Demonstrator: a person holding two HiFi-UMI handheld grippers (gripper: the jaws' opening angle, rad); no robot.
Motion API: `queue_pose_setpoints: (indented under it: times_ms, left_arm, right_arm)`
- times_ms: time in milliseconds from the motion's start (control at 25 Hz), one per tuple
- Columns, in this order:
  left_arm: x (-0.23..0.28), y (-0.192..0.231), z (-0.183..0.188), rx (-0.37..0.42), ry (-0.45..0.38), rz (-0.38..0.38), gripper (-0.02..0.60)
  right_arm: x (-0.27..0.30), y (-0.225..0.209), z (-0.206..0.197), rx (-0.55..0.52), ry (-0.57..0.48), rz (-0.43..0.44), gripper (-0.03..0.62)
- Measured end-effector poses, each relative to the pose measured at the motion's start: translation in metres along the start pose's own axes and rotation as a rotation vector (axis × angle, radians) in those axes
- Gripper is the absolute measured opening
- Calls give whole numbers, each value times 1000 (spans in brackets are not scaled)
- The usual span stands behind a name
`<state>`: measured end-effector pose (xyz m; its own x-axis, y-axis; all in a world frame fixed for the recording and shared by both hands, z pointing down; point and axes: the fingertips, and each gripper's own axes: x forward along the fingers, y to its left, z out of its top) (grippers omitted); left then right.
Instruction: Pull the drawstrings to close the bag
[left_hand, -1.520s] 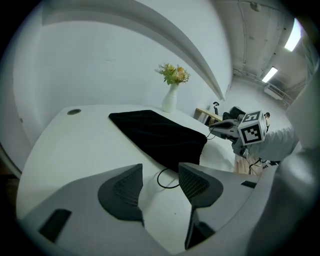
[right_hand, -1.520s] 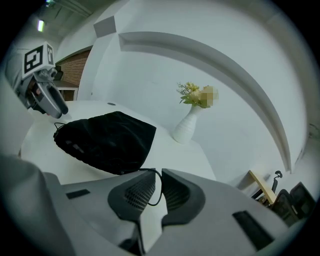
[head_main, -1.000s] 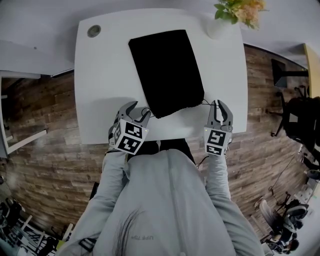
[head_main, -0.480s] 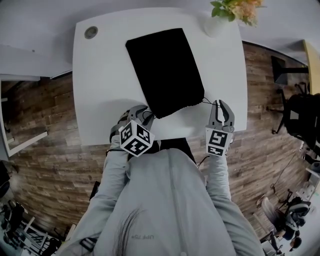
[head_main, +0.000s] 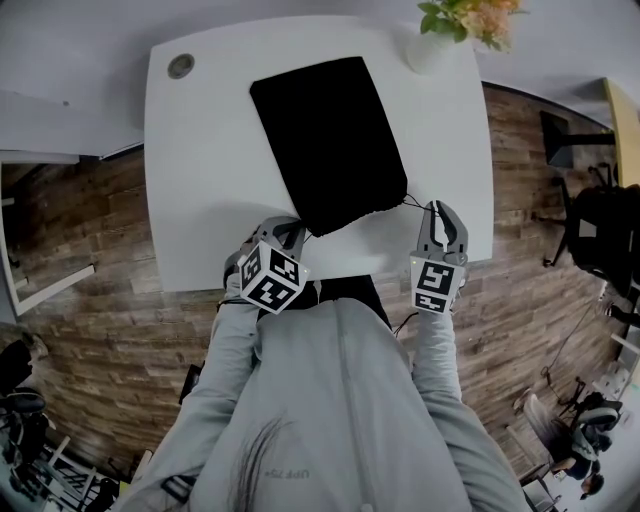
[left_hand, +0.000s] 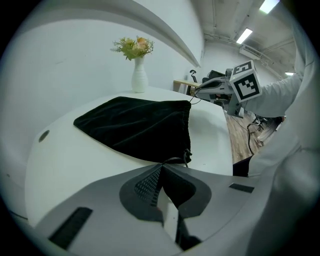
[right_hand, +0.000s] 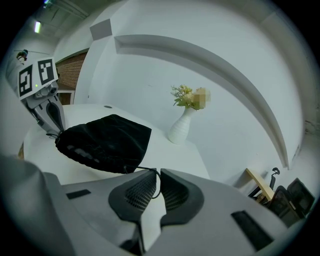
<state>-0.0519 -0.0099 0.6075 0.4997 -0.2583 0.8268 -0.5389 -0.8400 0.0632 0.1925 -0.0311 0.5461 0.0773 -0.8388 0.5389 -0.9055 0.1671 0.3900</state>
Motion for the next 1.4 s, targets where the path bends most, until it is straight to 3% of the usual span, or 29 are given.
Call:
queue_pose_setpoints:
  times_ms: [520, 720, 1080, 1400]
  left_arm:
    - [-47, 50, 35, -74, -159, 138, 25]
    - [-83, 79, 60, -90, -238, 225, 25]
    - [-163, 130, 121, -109, -394, 459, 25]
    - [-202, 139, 164, -105, -467, 580, 25]
  right_arm:
    - [-3, -5, 33, 42, -53, -11, 21]
    - [-10, -11, 70, 25, -121, -14, 21]
    - [-17, -31, 162, -10, -308, 47, 21]
    - [-29, -48, 218, -21, -434, 125, 21]
